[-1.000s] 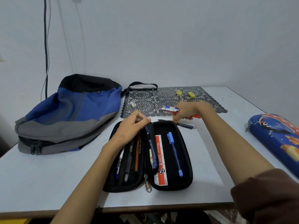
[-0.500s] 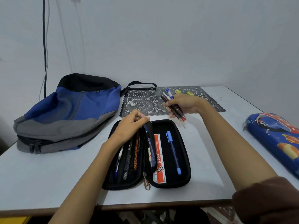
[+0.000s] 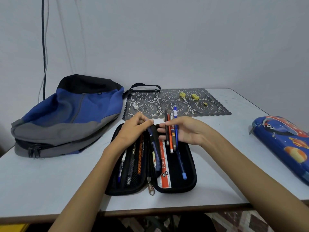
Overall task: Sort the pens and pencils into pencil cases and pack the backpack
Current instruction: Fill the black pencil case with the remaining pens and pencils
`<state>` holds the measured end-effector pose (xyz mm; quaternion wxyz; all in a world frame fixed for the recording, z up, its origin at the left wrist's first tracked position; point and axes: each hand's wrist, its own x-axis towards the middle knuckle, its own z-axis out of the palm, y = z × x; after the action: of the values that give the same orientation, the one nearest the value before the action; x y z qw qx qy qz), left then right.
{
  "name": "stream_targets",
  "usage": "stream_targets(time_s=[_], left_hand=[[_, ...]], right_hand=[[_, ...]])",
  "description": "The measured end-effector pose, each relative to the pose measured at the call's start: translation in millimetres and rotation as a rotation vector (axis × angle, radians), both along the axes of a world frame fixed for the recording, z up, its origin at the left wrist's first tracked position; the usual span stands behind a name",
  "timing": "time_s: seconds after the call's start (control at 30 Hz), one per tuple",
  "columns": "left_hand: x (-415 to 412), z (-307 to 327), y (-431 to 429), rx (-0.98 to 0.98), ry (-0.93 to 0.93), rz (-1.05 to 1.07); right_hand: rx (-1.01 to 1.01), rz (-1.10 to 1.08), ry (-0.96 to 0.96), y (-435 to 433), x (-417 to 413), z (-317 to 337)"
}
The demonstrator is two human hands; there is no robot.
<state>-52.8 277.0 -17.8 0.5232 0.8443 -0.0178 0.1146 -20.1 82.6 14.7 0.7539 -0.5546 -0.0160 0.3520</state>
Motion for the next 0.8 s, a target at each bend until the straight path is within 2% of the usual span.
stream_targets(time_s=[0.13,0.3,0.53,0.8], left_hand=[[0.4,-0.5,0.7,-0.005,-0.004,-0.006],[0.0,0.2,0.5,-0.017,0.003,-0.01],[0.2,0.1,1.2,-0.02,0.002,-0.015],[0.2,-0.1,1.6,-0.022,0.011,-0.018]], right_hand=[[0.0,0.079,0.039,-13.1,-12.3,1.0],[-0.01,0.202,-0.034,-21.2,-28.1,-3.3],[0.082,0.218,-0.009,-22.6,-36.9,1.3],[0.061,0.085,-0.043,-27.6,-43.9,14.0]])
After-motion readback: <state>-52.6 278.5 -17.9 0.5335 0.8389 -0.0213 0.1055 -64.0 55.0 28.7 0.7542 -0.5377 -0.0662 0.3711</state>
